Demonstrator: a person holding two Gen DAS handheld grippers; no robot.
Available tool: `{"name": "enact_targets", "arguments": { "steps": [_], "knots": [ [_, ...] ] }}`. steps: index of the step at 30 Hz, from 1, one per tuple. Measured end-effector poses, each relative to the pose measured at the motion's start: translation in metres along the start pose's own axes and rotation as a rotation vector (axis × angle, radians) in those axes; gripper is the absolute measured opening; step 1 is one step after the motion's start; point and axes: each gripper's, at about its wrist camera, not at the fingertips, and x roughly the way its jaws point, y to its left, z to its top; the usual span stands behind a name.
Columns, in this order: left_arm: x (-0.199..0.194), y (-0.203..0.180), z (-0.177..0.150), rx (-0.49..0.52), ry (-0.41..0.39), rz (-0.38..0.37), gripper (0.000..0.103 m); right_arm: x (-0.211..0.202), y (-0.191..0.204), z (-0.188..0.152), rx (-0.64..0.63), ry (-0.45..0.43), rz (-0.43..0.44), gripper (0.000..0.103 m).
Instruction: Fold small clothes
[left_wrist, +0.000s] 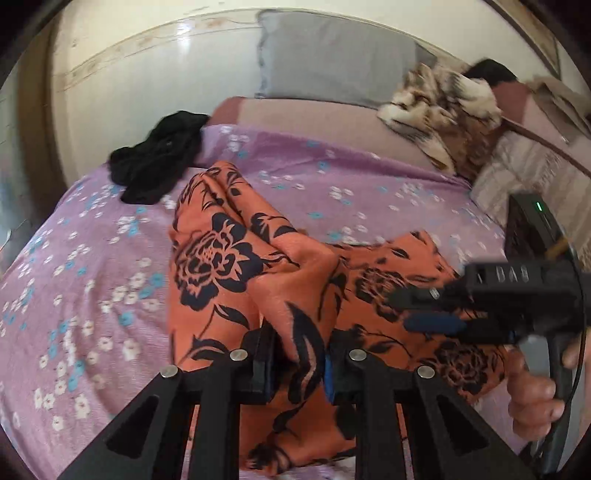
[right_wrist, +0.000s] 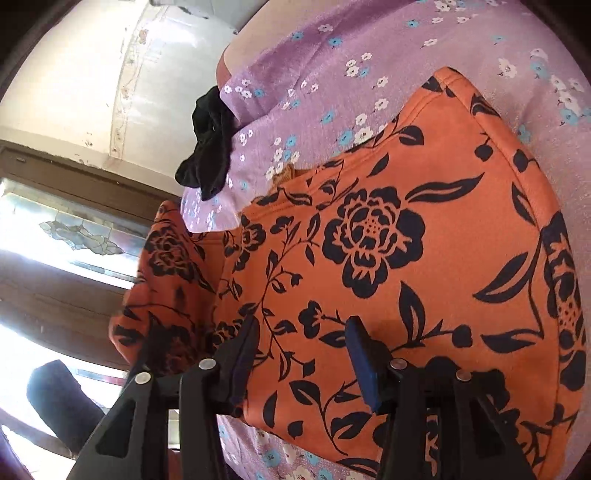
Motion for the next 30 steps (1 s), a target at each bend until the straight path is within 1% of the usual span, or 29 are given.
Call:
{"name": "enact_targets", "arguments": {
  "steps": [1, 2, 3, 4, 5, 6, 7, 8, 10, 14, 16, 17, 18, 19, 20, 21, 22, 25, 28, 29, 30],
  "knots": [
    [0.008, -0.008, -0.006, 0.03, 0.031, -0.041, 0.029, -0.001, -0.002, 0.003, 0.012, -0.009, 0.021, 0.055],
    [0.016, -0.012, -0.011, 0.047, 0.073, -0.089, 0.041, -0.001, -0.003, 0.005, 0.023, -0.015, 0.043, 0.058],
    [0.019, -0.014, -0.015, 0.046, 0.115, -0.14, 0.045, 0.0, -0.004, 0.007, 0.034, -0.015, 0.066, 0.06],
    [0.019, -0.013, -0.015, 0.034, 0.14, -0.182, 0.046, 0.003, -0.005, 0.008, 0.042, -0.009, 0.087, 0.061],
    [0.015, -0.012, -0.013, 0.027, 0.139, -0.212, 0.051, 0.008, -0.005, 0.01, 0.049, 0.003, 0.103, 0.062],
    [0.01, -0.008, -0.012, 0.028, 0.131, -0.239, 0.059, 0.012, -0.005, 0.012, 0.058, 0.013, 0.116, 0.062],
    [0.004, -0.003, -0.01, 0.027, 0.12, -0.244, 0.061, 0.016, -0.004, 0.013, 0.069, 0.023, 0.128, 0.062],
    [-0.002, 0.002, -0.01, 0.023, 0.11, -0.24, 0.061, 0.022, -0.003, 0.015, 0.076, 0.035, 0.136, 0.062],
    [-0.017, 0.01, -0.011, 0.029, 0.08, -0.262, 0.061, 0.03, 0.005, 0.018, 0.065, 0.054, 0.139, 0.062],
    [-0.045, 0.029, -0.014, 0.063, -0.005, -0.263, 0.062, 0.049, 0.03, 0.03, -0.023, 0.076, 0.132, 0.062],
    [-0.055, 0.043, -0.013, 0.05, -0.039, -0.24, 0.063, 0.059, 0.032, 0.04, -0.034, 0.088, 0.147, 0.062],
    [-0.057, 0.051, -0.013, 0.043, -0.048, -0.22, 0.066, 0.063, 0.033, 0.045, -0.029, 0.089, 0.146, 0.062],
    [-0.057, 0.058, -0.014, 0.033, -0.048, -0.202, 0.067, 0.067, 0.035, 0.049, -0.028, 0.087, 0.14, 0.065],
    [-0.055, 0.065, -0.015, 0.019, -0.035, -0.194, 0.067, 0.072, 0.037, 0.053, -0.034, 0.088, 0.128, 0.065],
    [-0.051, 0.073, -0.016, -0.001, -0.008, -0.192, 0.067, 0.076, 0.039, 0.056, -0.045, 0.094, 0.124, 0.068],
    [-0.045, 0.08, -0.017, -0.028, 0.025, -0.191, 0.067, 0.081, 0.042, 0.058, -0.057, 0.103, 0.118, 0.072],
    [-0.037, 0.086, -0.017, -0.056, 0.065, -0.19, 0.067, 0.085, 0.044, 0.061, -0.066, 0.114, 0.106, 0.073],
    [-0.019, 0.102, -0.025, -0.13, 0.163, -0.188, 0.067, 0.105, 0.052, 0.065, -0.084, 0.154, 0.084, 0.074],
    [-0.01, 0.107, -0.032, -0.173, 0.207, -0.223, 0.067, 0.126, 0.062, 0.06, -0.117, 0.215, 0.092, 0.074],
    [-0.01, 0.107, -0.034, -0.173, 0.215, -0.235, 0.067, 0.13, 0.068, 0.056, -0.149, 0.221, 0.069, 0.074],
    [-0.009, 0.105, -0.035, -0.166, 0.217, -0.238, 0.067, 0.132, 0.074, 0.052, -0.193, 0.212, 0.027, 0.063]
  ]
}}
